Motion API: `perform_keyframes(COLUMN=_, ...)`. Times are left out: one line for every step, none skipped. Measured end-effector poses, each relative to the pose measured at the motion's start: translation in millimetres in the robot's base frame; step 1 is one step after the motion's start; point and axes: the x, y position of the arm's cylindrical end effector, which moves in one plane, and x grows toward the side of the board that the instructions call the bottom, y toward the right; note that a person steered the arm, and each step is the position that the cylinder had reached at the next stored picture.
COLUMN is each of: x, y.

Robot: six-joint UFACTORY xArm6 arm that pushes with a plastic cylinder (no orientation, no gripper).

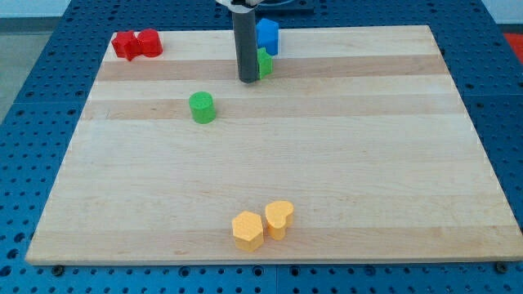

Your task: Move the green circle below the green star

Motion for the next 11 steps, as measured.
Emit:
perform_keyframes(x=-7, y=10)
perform_keyframes(x=-12, y=16)
perform_keyframes(x=4, y=14)
perform_keyframes(x=9, y=-43)
perform_keyframes(x=9, y=-102)
perform_keyframes(x=55, y=-149)
perform_keyframes(x=91, y=-143)
perform_keyframes(x=92, y=-83)
perform_keyframes(x=91, y=-34)
perform_keyframes(x=83, y=-22)
perform_keyframes(x=59, y=-22)
